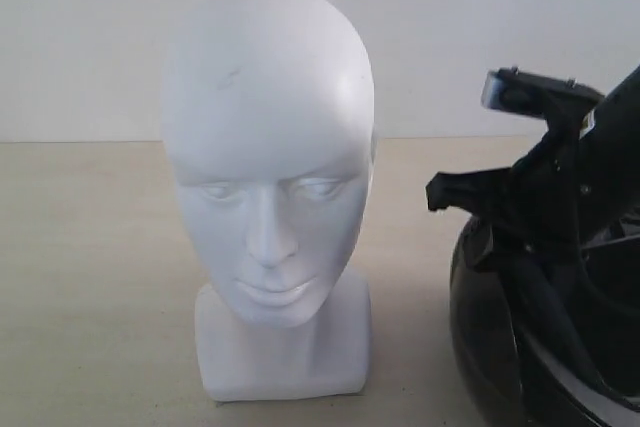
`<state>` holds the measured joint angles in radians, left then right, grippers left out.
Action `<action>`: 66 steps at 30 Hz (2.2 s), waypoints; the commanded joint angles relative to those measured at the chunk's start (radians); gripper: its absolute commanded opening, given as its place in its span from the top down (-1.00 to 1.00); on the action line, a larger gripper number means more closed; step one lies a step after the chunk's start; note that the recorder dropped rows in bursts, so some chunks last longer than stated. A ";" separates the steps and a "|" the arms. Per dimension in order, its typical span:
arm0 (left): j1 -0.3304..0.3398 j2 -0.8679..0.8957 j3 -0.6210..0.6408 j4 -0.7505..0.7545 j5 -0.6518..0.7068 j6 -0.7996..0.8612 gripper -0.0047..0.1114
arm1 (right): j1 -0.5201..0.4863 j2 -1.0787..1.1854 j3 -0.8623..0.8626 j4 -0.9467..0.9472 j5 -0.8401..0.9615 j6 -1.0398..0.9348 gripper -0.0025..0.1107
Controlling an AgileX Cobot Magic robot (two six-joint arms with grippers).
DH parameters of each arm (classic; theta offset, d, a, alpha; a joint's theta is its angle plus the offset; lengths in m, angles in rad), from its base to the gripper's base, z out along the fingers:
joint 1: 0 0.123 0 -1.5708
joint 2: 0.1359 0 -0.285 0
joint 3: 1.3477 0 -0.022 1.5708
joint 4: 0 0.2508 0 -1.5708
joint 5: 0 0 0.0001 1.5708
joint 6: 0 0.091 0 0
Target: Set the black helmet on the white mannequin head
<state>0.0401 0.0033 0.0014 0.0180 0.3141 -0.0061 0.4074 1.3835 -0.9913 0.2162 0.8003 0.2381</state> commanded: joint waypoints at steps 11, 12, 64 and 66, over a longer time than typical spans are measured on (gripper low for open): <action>-0.003 -0.003 -0.001 -0.003 0.000 -0.006 0.84 | -0.004 -0.106 -0.092 -0.129 0.025 0.000 0.96; -0.003 -0.003 -0.001 -0.003 0.000 -0.006 0.84 | -0.004 -0.108 -0.094 -0.131 0.024 0.000 0.96; -0.003 -0.003 -0.001 -0.003 0.000 -0.006 0.84 | -0.008 -0.396 -0.418 -0.044 -0.155 -0.097 0.96; -0.003 -0.003 -0.001 -0.003 0.000 -0.006 0.84 | -0.008 -0.396 -0.418 -0.047 -0.202 -0.119 0.96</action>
<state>0.0401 0.0033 0.0014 0.0180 0.3141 -0.0061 0.4074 1.0095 -1.3839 0.1902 0.7523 0.1782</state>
